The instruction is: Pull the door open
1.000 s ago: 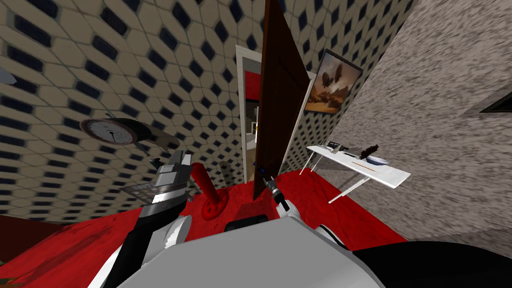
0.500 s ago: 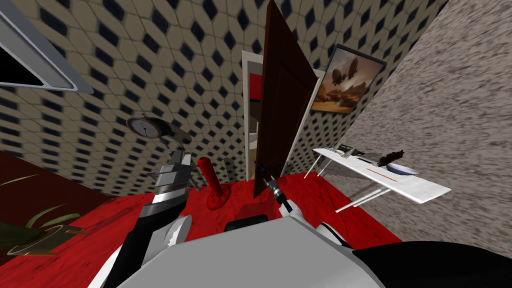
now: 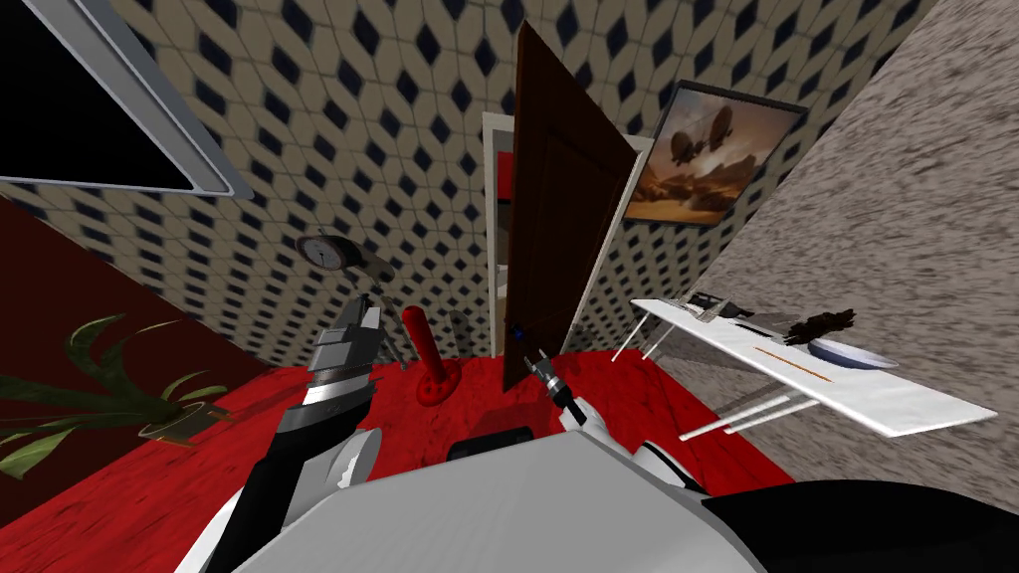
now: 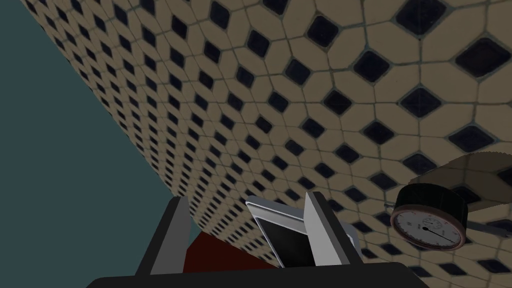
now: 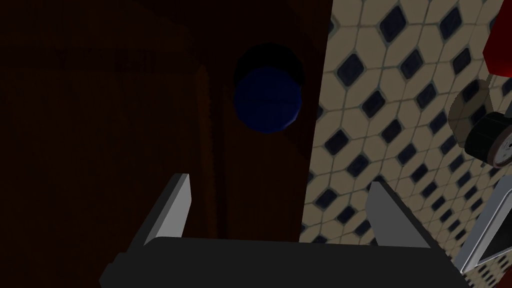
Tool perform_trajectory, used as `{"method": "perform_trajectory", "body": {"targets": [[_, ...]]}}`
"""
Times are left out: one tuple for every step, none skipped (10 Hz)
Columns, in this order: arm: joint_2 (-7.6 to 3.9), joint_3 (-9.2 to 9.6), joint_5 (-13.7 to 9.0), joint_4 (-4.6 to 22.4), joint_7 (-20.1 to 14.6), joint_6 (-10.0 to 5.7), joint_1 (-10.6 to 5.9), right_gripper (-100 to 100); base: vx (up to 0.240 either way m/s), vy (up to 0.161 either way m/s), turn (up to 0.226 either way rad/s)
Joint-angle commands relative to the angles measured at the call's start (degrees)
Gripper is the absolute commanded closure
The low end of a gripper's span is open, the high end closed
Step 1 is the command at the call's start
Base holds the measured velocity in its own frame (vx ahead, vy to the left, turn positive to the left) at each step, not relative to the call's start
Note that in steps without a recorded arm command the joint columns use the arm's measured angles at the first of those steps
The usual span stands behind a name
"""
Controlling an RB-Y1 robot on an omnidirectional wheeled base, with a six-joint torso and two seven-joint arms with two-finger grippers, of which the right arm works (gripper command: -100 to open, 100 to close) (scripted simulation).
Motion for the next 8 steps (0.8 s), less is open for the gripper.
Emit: {"method": "perform_trajectory", "body": {"targets": [[-1.04, -1.03, -0.8, 1.2, -0.5, -1.46, 0.6, -100, 0.025, 0.056, 0.208], [-1.43, -1.41, -1.1, 1.7, -0.7, -2.0, 0.83, -100, 0.064, 0.131, 0.203], [-2.31, -2.27, -1.8, 2.8, -1.1, -3.22, 1.33, -100, 0.122, 0.157, 0.224], [-2.31, -2.27, -1.8, 2.8, -1.1, -3.22, 1.33, -100, 0.109, 0.113, 0.075], [-2.31, -2.27, -1.8, 2.8, -1.1, -3.22, 1.33, -100, 0.056, 0.047, -0.022], [-3.77, -3.71, -2.9, 4.5, -1.8, -5.25, 2.17, -100, 0.121, 0.082, 0.303], [-3.77, -3.71, -2.9, 4.5, -1.8, -5.25, 2.17, -100, 0.129, 0.066, 0.15], [-4.73, -4.65, -3.6, 5.6, -2.2, -6.59, 2.73, -100, 0.129, 0.042, 0.183]]}}
